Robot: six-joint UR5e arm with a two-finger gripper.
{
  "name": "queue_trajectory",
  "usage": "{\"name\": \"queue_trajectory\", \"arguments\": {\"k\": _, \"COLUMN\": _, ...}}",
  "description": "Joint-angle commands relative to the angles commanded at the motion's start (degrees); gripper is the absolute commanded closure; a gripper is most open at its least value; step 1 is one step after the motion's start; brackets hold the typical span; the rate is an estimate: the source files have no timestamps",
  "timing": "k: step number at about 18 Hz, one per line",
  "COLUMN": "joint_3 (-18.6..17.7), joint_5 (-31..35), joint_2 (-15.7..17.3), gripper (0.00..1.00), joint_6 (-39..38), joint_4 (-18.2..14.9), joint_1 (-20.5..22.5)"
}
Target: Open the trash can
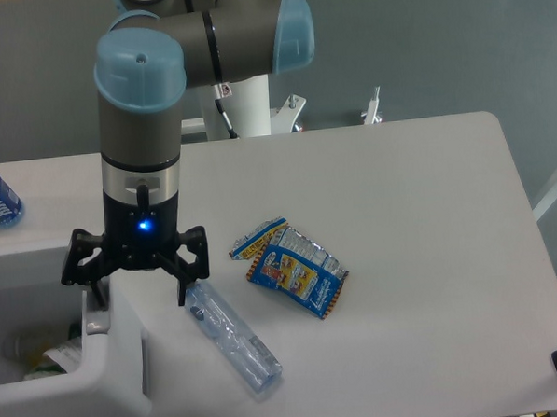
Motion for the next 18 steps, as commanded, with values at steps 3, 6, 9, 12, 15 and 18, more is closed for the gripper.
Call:
{"name": "queue_trajectory", "arguments": {"k": 3, "joint_3": 2.4, "joint_5": 0.3, "joint_2": 0.5, "gripper": 0.0, "joint_6": 0.9, "joint_4": 0.1, "joint_1": 1.8}}
{"name": "queue_trajectory", "arguments": {"k": 6, "joint_3": 5.0, "joint_5": 1.0, "joint_2": 1.2, "gripper": 0.0, "joint_6": 3.0, "joint_4": 0.1, "joint_1": 5.1}}
{"name": "queue_trajectory", "arguments": {"k": 9, "joint_3": 5.4, "joint_5": 5.1, "joint_2": 3.1, "gripper": 0.0, "joint_6": 8.6, "joint_4": -0.1, "joint_1": 8.5}}
{"name": "queue_trajectory", "arguments": {"k": 12, "joint_3": 4.1, "joint_5": 12.9, "joint_2": 3.6, "gripper": 0.0, "joint_6": 20.4, "joint_4": -2.8, "joint_1": 10.5}}
{"name": "queue_trajectory", "arguments": {"k": 15, "joint_3": 4.0, "joint_5": 14.6, "joint_2": 4.7, "gripper": 0.0, "joint_6": 30.7, "joint_4": -8.9, "joint_1": 14.0}}
{"name": "queue_trajectory", "arguments": {"k": 18, "joint_3": 4.0, "joint_5": 14.8, "joint_2": 5.2, "gripper": 0.0, "joint_6": 41.4, "joint_4": -12.2, "joint_1": 17.0}}
